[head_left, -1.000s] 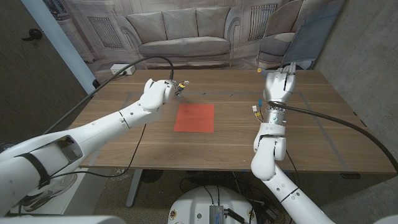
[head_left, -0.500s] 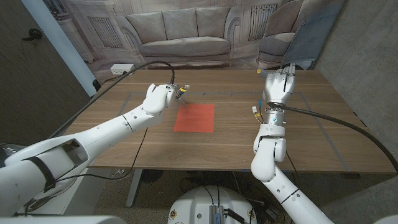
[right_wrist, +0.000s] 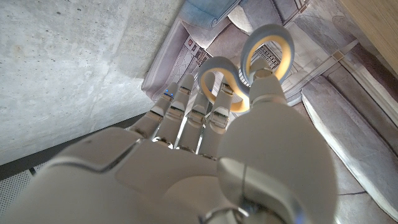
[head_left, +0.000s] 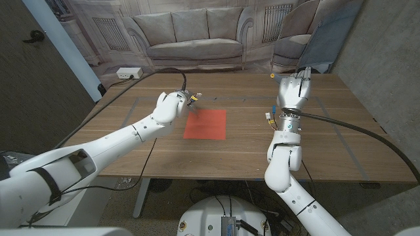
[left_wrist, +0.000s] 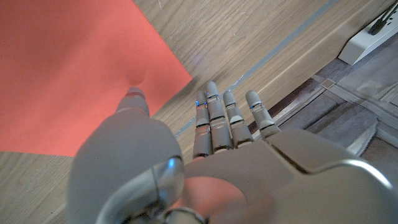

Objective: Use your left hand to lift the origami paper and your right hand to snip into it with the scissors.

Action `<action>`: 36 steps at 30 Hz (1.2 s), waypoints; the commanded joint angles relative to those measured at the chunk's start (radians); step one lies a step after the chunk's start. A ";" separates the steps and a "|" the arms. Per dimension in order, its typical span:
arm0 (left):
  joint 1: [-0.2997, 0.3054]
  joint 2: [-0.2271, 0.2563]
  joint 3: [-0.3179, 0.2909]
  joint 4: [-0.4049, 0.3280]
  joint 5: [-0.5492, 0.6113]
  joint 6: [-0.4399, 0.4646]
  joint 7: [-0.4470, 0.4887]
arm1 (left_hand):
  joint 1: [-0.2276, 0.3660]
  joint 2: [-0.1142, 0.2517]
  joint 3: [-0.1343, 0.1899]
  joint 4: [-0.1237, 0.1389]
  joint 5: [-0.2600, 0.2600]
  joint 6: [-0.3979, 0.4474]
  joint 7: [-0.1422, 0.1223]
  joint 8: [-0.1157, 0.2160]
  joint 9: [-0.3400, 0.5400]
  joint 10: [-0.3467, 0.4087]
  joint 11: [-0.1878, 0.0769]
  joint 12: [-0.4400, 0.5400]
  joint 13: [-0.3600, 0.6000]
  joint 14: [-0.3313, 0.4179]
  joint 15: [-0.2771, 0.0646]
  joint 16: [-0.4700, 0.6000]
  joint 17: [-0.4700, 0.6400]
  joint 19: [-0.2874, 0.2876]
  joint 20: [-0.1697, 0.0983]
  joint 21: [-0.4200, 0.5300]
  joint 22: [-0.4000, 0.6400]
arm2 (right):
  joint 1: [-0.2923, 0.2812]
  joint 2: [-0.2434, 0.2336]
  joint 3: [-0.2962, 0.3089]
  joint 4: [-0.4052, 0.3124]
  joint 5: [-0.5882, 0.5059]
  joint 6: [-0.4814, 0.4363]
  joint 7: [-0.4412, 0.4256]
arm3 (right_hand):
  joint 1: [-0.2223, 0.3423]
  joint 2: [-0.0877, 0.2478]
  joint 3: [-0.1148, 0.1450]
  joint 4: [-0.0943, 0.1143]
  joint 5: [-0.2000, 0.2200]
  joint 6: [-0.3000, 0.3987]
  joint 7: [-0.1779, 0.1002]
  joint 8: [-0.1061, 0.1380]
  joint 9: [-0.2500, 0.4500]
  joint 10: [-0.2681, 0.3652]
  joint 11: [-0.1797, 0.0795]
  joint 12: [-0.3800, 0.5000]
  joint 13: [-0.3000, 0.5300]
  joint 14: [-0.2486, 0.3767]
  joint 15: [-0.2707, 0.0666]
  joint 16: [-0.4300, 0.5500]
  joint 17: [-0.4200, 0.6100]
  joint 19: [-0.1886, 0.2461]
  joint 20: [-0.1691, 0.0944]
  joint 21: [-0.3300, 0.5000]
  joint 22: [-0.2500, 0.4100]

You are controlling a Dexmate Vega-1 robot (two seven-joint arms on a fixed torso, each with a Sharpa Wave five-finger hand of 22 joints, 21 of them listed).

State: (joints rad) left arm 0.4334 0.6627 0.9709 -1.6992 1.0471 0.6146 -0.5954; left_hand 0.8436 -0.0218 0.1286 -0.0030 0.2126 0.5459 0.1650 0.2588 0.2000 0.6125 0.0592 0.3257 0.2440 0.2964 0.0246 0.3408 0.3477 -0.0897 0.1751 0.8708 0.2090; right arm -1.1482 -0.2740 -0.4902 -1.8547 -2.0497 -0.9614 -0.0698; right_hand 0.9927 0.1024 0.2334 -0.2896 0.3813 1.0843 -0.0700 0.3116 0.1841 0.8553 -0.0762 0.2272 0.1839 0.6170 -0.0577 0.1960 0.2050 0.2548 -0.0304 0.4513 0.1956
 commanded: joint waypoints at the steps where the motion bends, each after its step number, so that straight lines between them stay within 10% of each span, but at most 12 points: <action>1: 0.013 -0.010 0.006 0.011 0.036 -0.004 0.006 | 0.004 0.010 0.002 -0.006 0.009 0.019 0.004 0.006 0.002 0.018 -0.002 0.010 0.005 0.020 -0.007 0.009 0.001 0.007 0.000 0.009 0.001 | -0.001 0.000 0.002 -0.002 0.014 0.000 -0.009 | 0.006 0.014 0.152 0.142 0.006 0.119 -0.114 0.005 0.005 0.145 -0.133 -0.002 0.002 0.009 -0.177 -0.001 0.003 -0.002 -0.002 -0.003 0.003; 36: 0.019 -0.079 0.032 0.145 0.024 -0.061 0.147 | 0.030 0.036 0.011 -0.016 0.008 0.023 -0.004 -0.014 0.000 0.026 -0.013 0.000 -0.001 0.035 -0.020 0.006 -0.005 0.025 0.007 0.008 -0.011 | 0.035 -0.035 -0.017 0.043 0.074 -0.012 -0.004 | 0.000 0.009 0.164 0.142 0.006 0.120 -0.115 0.000 0.005 0.148 -0.133 -0.010 0.003 0.010 -0.177 -0.001 0.003 -0.002 -0.001 -0.004 0.003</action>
State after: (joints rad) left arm 0.4621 0.6058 0.9859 -1.6067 1.0992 0.5733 -0.4687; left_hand 0.8699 0.0046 0.1345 -0.0167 0.2208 0.5560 0.1606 0.2437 0.2001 0.6251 0.0468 0.3248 0.2414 0.3210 0.0078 0.3408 0.3430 -0.0751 0.1788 0.8708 0.1960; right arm -1.1295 -0.2988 -0.4984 -1.8291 -1.9943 -0.9677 -0.0783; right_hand 0.9912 0.1038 0.2405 -0.2967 0.3782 1.0841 -0.0702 0.3042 0.1838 0.8598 -0.0718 0.2152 0.1838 0.6170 -0.0577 0.1961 0.2050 0.2548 -0.0304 0.4473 0.1956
